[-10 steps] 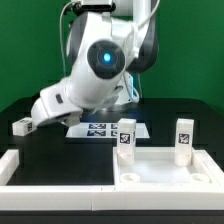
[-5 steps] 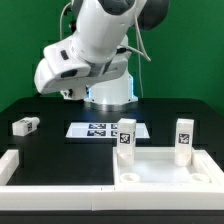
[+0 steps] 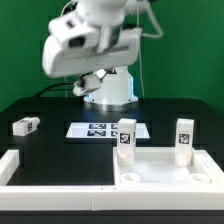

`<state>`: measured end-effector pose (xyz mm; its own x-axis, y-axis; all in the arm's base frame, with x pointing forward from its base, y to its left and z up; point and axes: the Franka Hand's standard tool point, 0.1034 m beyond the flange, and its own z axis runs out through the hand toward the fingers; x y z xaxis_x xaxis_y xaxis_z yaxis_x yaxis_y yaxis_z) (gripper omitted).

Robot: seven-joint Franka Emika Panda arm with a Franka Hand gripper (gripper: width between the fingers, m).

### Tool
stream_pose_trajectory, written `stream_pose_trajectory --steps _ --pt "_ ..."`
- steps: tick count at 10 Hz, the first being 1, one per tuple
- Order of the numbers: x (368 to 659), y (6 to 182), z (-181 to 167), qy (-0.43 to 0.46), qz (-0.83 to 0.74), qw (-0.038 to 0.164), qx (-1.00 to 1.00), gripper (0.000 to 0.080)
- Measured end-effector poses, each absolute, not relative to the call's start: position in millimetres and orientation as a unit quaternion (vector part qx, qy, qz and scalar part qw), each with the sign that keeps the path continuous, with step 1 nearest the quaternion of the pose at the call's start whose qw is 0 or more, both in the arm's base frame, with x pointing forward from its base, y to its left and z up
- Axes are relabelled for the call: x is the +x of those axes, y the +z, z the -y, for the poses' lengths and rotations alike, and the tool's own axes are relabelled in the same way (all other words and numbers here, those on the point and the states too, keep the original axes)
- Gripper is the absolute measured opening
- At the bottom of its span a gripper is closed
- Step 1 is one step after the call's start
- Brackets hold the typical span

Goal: Assemble square table

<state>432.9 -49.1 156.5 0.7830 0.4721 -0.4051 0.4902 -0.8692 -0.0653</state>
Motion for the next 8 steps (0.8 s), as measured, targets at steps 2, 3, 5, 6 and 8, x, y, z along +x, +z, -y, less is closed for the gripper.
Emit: stream_pose_trajectory --steps 2,3,5,6,8 --pt "476.4 179.7 33.1 -0.138 -0.275 0.035 0.951 0.029" --pt "478.6 175.9 36.1 -0.095 -0.279 0.029 0.955 0.029" --pt "475.3 174.6 40.0 -0.045 -0.28 0.017 0.959 0.029" --pt "479.9 174.2 41.4 -0.006 -0.284 0.012 0.959 0.029" --pt "487.6 175.4 22.6 0.037 -0.258 -0.01 0.965 0.029"
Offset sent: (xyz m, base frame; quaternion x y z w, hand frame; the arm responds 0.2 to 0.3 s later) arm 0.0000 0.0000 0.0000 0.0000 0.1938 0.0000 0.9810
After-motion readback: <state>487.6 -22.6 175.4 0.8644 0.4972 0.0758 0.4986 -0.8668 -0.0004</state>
